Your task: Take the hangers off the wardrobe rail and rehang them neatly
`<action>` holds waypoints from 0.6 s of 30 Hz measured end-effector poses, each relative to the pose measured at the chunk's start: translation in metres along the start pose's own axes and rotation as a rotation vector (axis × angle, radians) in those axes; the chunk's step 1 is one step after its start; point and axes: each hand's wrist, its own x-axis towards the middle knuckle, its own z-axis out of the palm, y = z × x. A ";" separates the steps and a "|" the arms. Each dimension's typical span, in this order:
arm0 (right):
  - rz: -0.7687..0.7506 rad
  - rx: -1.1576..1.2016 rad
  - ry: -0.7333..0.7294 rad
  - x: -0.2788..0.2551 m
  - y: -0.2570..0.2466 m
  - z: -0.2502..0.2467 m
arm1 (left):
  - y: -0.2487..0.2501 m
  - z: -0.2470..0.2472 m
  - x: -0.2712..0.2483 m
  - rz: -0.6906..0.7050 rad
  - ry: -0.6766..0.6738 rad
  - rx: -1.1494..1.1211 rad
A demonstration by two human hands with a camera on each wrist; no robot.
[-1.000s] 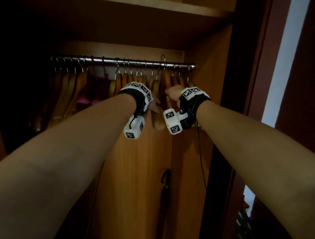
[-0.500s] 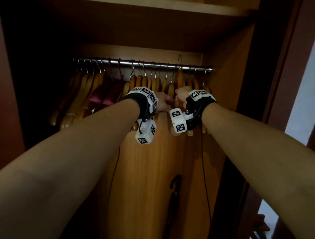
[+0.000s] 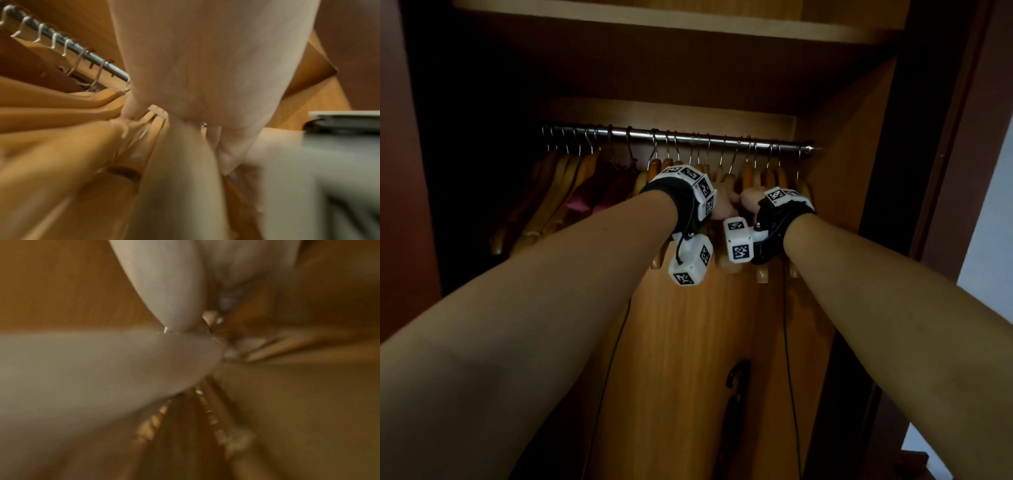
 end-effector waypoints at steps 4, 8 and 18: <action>-0.007 0.026 -0.150 -0.006 0.006 0.001 | -0.001 0.004 0.000 -0.019 -0.007 -0.025; -0.130 -0.394 0.150 -0.011 0.013 -0.003 | 0.002 0.004 0.004 -0.035 0.033 0.069; -0.031 -0.406 -0.063 0.000 0.051 0.003 | 0.014 0.029 0.017 -0.184 0.076 0.169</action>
